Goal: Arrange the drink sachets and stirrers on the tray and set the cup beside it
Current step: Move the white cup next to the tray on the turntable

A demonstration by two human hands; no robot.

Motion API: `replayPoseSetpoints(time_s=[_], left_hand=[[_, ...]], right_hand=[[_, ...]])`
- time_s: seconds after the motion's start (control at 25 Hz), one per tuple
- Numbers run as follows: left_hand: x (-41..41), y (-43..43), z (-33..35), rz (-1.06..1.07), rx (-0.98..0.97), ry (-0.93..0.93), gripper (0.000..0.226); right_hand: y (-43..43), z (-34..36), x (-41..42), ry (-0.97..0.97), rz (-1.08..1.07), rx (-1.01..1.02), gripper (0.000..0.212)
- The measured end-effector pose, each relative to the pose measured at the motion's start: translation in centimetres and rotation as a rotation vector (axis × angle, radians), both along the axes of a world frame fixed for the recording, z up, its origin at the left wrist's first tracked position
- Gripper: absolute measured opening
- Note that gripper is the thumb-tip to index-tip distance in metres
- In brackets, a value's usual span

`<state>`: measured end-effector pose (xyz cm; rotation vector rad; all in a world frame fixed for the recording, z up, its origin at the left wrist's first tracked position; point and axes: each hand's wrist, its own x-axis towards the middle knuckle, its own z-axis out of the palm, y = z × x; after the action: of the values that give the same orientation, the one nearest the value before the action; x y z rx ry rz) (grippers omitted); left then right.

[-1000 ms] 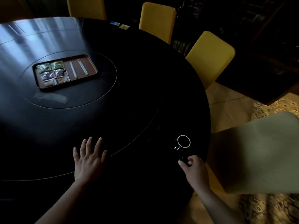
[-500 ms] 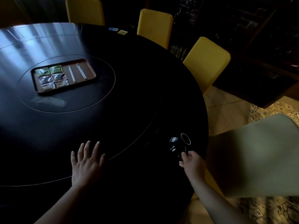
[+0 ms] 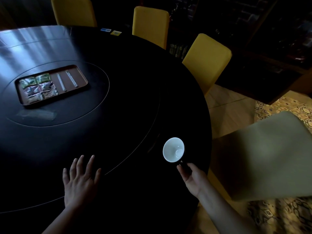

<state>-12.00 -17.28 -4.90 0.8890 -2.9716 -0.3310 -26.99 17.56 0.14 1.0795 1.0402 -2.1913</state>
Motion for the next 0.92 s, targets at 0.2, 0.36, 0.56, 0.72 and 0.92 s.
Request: replayPoseSetpoints(time_s=[0.2,0.36,0.56,0.72,0.92], left_hand=[[0.0,0.0,-0.2,0.018,0.008,0.007,0.065],[-0.2,0.1,-0.1,0.044,0.032,0.019,0.058],[-0.3,0.3,0.1,0.058,0.04,0.007,0.062],[-0.2,0.3,0.3,0.046,0.037,0.008,0.063],[-0.2,0.2,0.1,0.043,0.027,0.008,0.062]], right_hand=[[1.2,-1.7,0.3,-0.046,-0.091,-0.145,0.027],[2.0,-2.3,0.1,-0.066,-0.157,-0.166,0.033],[1.8,-2.8,0.5,-0.111,-0.236,-0.165,0.034],[1.6,-2.8,1.0,-0.074,-0.221,-0.132,0.029],[1.8,-2.1,1.6,0.034,0.011,0.215,0.032]])
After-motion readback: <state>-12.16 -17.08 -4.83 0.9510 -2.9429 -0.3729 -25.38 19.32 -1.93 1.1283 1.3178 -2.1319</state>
